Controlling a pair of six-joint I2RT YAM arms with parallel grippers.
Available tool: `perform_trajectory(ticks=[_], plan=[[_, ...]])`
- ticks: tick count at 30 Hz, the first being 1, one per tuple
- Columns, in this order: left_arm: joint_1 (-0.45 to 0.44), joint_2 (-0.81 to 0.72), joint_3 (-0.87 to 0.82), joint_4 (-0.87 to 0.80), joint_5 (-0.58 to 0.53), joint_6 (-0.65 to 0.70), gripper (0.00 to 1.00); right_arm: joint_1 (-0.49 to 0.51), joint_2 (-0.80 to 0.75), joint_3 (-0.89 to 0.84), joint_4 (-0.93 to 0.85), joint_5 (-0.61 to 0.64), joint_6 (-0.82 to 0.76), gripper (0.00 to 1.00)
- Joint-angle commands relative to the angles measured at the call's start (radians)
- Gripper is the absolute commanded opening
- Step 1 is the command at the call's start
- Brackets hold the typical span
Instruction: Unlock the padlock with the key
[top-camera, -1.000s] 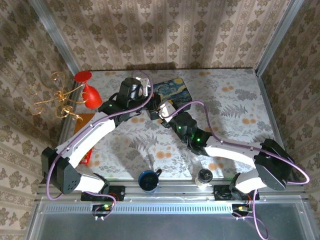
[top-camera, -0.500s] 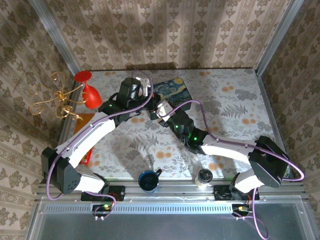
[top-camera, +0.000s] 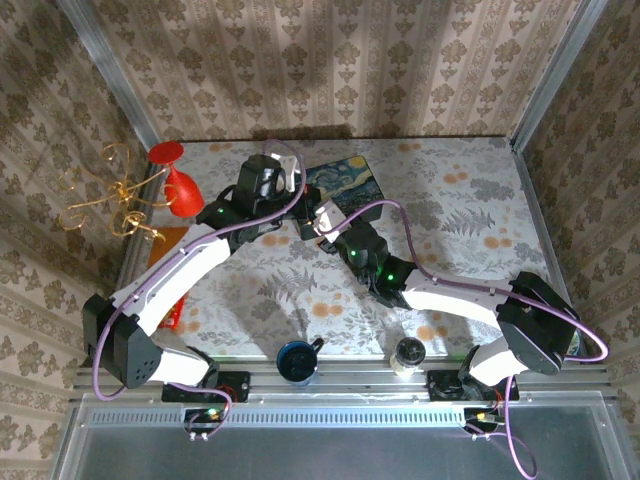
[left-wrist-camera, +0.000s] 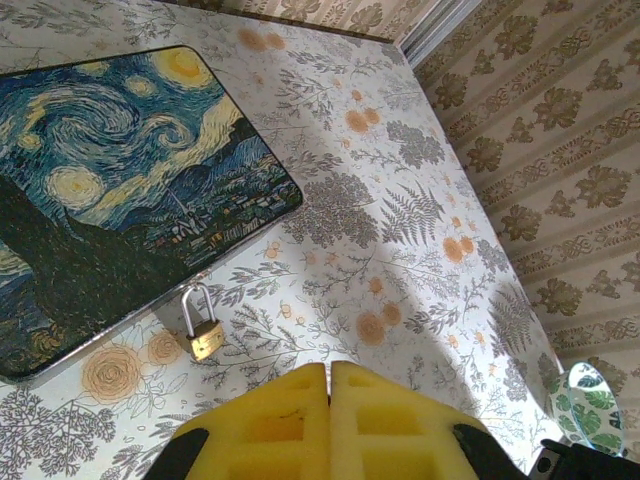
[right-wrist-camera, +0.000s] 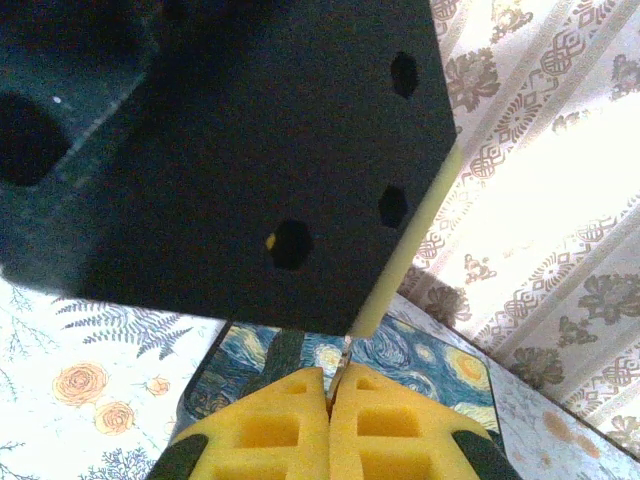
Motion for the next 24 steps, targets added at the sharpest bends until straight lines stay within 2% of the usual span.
perform_trajectory(ticks=[1,4,6,10,14,16,20,24], plan=[[0.009,-0.031,-0.005,0.038,0.057,-0.011,0.26,-0.008,-0.012,0.037,-0.003,0.029,0.029,0.00],[0.026,-0.056,-0.039,0.098,0.065,-0.039,0.46,-0.022,-0.035,0.031,-0.043,0.004,0.078,0.00],[0.042,-0.078,-0.068,0.149,0.064,-0.063,0.54,-0.035,-0.061,0.023,-0.081,-0.018,0.122,0.00],[0.067,-0.120,-0.149,0.296,0.063,-0.093,0.55,-0.084,-0.140,0.016,-0.204,-0.122,0.272,0.00],[0.078,-0.134,-0.189,0.387,0.082,-0.078,0.54,-0.220,-0.224,0.004,-0.338,-0.422,0.511,0.00],[0.080,-0.140,-0.193,0.398,0.092,-0.056,0.55,-0.304,-0.255,-0.021,-0.342,-0.592,0.617,0.00],[0.080,-0.149,-0.191,0.446,0.144,-0.022,0.55,-0.473,-0.279,-0.088,-0.218,-0.952,0.813,0.00],[0.077,-0.135,-0.181,0.514,0.231,-0.024,0.55,-0.558,-0.259,-0.116,-0.044,-1.197,0.951,0.00]])
